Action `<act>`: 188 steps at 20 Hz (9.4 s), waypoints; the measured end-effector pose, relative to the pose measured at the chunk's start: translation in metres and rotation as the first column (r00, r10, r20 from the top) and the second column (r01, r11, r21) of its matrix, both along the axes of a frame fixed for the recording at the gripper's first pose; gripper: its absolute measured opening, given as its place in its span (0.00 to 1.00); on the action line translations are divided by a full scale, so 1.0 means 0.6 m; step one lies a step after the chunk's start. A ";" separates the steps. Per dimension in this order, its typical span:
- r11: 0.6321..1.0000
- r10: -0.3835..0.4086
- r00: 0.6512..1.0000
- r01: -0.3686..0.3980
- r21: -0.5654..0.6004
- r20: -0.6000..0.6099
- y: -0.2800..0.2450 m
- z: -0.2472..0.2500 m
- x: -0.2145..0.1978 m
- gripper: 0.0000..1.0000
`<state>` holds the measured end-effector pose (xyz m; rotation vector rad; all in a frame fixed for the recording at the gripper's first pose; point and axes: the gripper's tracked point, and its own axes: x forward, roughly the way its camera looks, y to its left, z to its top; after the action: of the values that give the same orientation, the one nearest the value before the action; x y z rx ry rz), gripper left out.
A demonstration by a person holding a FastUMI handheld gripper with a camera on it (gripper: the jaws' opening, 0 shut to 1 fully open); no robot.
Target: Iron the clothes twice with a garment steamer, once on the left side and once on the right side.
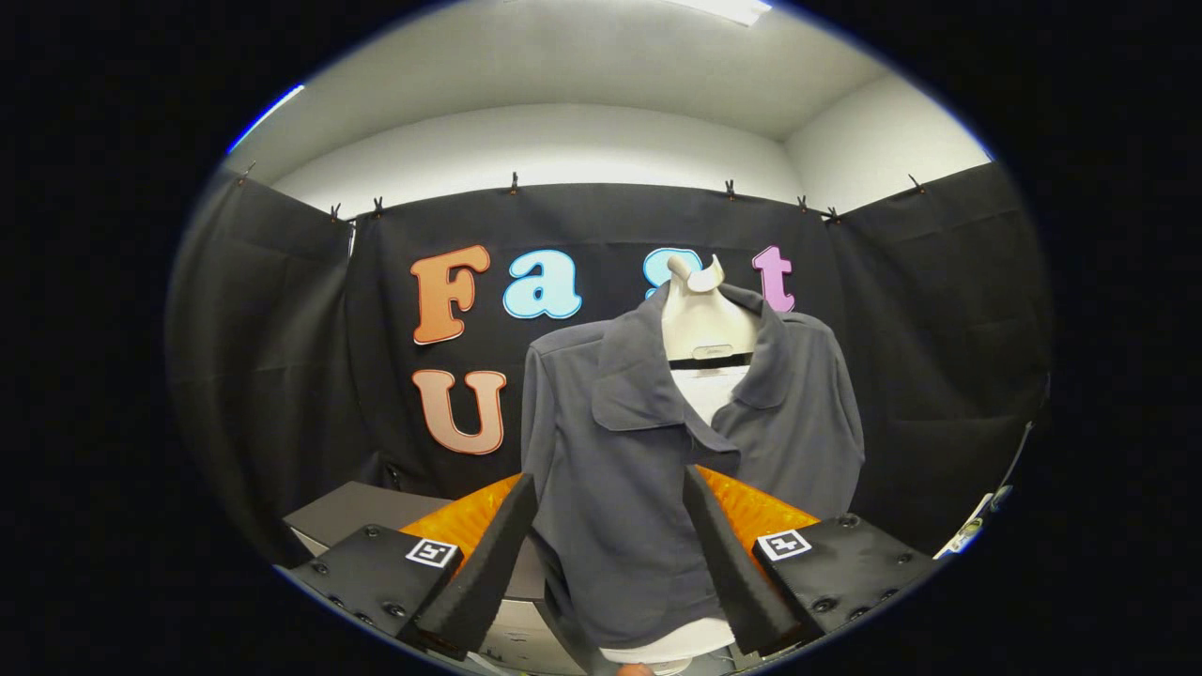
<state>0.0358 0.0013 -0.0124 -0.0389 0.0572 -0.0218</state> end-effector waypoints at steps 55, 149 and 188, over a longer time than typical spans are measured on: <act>0.989 0.070 0.660 -0.145 -0.036 -0.748 0.412 -0.563 0.369 0.61; 0.993 0.010 0.806 0.060 0.099 -0.592 -0.118 -0.470 0.109 0.41; 0.976 -0.011 0.507 0.194 0.102 -0.862 -0.212 -0.876 -0.018 0.41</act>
<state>0.0248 -0.1260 -0.5382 0.1526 1.0939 -0.1188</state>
